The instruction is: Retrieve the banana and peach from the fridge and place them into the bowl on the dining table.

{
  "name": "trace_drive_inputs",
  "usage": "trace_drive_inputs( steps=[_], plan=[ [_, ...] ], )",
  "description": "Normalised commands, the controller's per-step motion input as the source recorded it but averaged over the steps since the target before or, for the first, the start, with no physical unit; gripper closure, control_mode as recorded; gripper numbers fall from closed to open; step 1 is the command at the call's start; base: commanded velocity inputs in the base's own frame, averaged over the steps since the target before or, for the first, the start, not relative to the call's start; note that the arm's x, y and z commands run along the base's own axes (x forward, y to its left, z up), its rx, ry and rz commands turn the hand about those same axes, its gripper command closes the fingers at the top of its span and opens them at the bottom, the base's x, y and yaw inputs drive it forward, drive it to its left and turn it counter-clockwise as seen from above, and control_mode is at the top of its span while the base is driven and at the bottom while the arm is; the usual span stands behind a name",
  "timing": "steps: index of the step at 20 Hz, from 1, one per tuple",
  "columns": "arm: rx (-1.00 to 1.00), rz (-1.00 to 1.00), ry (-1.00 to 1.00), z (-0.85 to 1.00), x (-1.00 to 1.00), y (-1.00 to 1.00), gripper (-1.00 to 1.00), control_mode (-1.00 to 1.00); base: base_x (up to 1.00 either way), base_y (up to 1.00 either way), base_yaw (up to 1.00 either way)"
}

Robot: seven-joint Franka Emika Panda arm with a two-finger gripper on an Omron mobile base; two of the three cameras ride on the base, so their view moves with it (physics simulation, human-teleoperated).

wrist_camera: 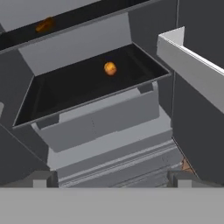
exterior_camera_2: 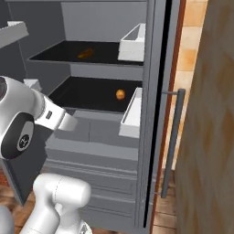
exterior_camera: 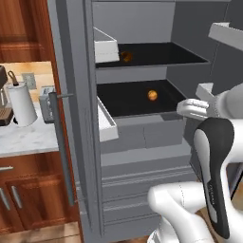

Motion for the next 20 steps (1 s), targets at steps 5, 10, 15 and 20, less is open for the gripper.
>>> trace_drive_inputs(
  steps=[5,10,15,20],
  plan=[
    [0.0,0.0,0.0,0.0,0.0,0.0,-1.0,1.0,1.0,0.02,0.01],
    [0.0,0.0,0.0,0.0,0.0,0.0,-1.0,1.0,1.0,0.0,0.03],
    [0.0,0.0,0.03,0.0,0.38,0.13,-1.0,-1.0,0.17,0.0,0.0],
    [0.0,0.04,0.03,0.08,0.34,0.26,-1.0,-1.0,0.0,0.0,0.0]
  ],
)
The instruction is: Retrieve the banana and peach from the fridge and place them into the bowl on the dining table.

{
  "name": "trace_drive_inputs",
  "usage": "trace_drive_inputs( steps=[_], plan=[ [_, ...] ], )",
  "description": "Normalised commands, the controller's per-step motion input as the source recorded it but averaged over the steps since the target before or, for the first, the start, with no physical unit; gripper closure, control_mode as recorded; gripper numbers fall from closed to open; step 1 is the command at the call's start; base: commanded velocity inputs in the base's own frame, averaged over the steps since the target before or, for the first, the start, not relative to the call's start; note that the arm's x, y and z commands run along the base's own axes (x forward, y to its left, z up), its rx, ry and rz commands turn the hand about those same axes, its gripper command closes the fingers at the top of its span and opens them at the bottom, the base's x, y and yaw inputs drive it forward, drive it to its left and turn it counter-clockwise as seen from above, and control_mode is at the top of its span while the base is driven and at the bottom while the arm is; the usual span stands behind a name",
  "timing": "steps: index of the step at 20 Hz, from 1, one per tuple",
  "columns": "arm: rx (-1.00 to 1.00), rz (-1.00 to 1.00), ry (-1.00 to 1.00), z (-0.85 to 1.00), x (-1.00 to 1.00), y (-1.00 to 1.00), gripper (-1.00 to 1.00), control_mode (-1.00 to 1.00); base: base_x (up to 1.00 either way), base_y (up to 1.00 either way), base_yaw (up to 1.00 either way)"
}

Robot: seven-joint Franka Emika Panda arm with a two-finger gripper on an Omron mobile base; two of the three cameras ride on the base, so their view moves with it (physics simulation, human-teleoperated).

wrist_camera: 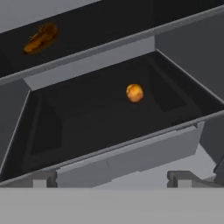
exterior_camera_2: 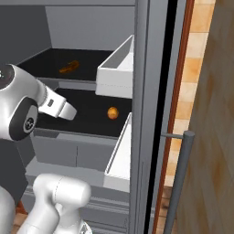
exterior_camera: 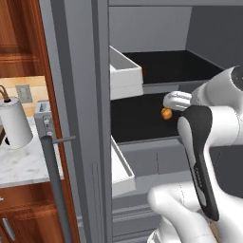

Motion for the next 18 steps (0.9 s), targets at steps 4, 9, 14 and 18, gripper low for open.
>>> trace_drive_inputs(
  steps=[4,9,14,18],
  plan=[
    [0.0,0.09,0.0,0.14,0.31,0.13,-1.0,-1.0,0.0,0.0,0.0],
    [-0.04,0.1,0.0,0.18,0.33,0.17,-1.0,-1.0,0.0,0.0,0.0],
    [-0.1,0.05,-0.05,0.06,0.39,0.28,-1.0,-1.0,0.0,0.0,0.0],
    [-0.13,0.05,-0.12,0.14,0.33,0.28,-1.0,-1.0,0.0,0.0,0.0]
  ],
)
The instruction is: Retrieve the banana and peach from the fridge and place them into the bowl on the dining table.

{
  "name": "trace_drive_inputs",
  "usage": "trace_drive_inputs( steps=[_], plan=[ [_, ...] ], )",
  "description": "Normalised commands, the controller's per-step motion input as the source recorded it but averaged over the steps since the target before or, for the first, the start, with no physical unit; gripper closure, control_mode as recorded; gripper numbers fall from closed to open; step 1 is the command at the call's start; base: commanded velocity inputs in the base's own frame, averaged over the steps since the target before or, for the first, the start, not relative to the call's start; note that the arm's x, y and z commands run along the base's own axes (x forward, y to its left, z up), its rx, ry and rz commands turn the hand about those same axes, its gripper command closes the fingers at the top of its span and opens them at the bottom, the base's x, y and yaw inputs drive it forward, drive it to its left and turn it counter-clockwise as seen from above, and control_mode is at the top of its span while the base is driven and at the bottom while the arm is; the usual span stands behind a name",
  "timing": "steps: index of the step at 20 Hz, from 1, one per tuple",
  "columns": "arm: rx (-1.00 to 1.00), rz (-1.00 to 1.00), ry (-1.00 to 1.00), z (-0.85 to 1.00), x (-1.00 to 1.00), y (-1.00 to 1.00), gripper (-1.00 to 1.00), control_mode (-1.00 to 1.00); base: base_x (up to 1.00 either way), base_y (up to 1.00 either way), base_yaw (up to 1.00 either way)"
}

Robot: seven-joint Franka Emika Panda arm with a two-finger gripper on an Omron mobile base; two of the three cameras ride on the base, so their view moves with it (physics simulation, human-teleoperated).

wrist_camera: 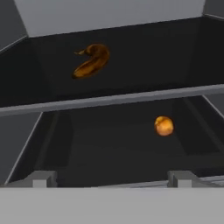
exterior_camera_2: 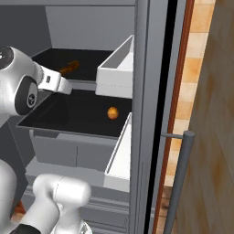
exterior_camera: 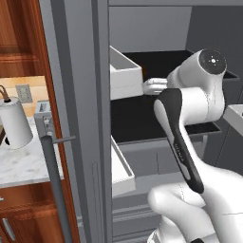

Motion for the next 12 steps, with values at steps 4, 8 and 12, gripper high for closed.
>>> trace_drive_inputs(
  steps=[4,8,12],
  plan=[
    [-0.06,0.02,-0.05,0.23,0.23,0.2,-1.0,-1.0,0.0,0.0,0.0],
    [0.0,0.01,0.02,0.34,0.19,0.02,-1.0,-1.0,0.0,0.0,0.0],
    [0.0,0.04,0.09,0.27,0.14,0.0,-1.0,-1.0,0.0,0.0,0.0]
  ],
)
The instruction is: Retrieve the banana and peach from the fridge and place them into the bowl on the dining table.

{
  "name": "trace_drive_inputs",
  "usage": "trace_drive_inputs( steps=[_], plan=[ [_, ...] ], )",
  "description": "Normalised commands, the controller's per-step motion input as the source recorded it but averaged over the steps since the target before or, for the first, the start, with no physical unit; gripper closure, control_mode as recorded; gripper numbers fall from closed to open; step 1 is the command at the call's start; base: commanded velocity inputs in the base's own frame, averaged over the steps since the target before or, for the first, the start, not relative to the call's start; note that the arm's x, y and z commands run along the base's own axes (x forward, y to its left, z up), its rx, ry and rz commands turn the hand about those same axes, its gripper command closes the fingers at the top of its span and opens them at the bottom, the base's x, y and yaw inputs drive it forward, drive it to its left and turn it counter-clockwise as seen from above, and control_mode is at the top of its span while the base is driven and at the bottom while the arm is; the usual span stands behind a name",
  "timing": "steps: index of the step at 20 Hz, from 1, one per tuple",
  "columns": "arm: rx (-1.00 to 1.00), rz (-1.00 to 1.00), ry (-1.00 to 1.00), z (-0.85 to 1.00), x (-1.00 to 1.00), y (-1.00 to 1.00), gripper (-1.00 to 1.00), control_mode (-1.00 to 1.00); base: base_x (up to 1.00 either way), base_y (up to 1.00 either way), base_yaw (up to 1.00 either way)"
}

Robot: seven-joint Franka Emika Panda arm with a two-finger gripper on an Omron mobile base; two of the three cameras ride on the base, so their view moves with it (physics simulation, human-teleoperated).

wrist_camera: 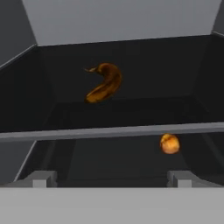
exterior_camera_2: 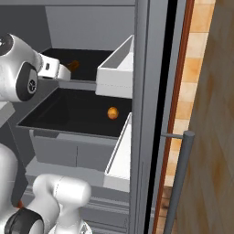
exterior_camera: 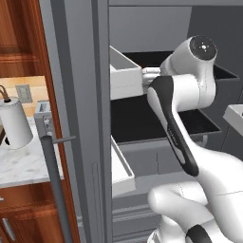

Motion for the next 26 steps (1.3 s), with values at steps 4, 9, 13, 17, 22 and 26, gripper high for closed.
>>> trace_drive_inputs(
  steps=[4,9,13,17,22,26],
  plan=[
    [0.0,0.07,0.05,0.02,0.29,0.05,-1.0,-1.0,0.0,0.0,0.0],
    [0.0,0.03,-0.04,-0.11,0.33,0.03,-1.0,-1.0,0.0,0.0,0.0],
    [0.0,0.0,-0.1,-0.13,0.38,0.0,-1.0,-1.0,0.0,0.0,0.0],
    [0.0,0.0,-0.06,-0.1,0.47,0.0,-1.0,-1.0,0.0,0.0,0.0],
    [0.0,0.0,0.0,-0.04,0.51,0.0,-1.0,-1.0,0.0,0.0,0.0],
    [0.0,0.0,0.0,-0.01,0.52,0.0,-1.0,-1.0,0.0,0.0,0.0]
  ],
)
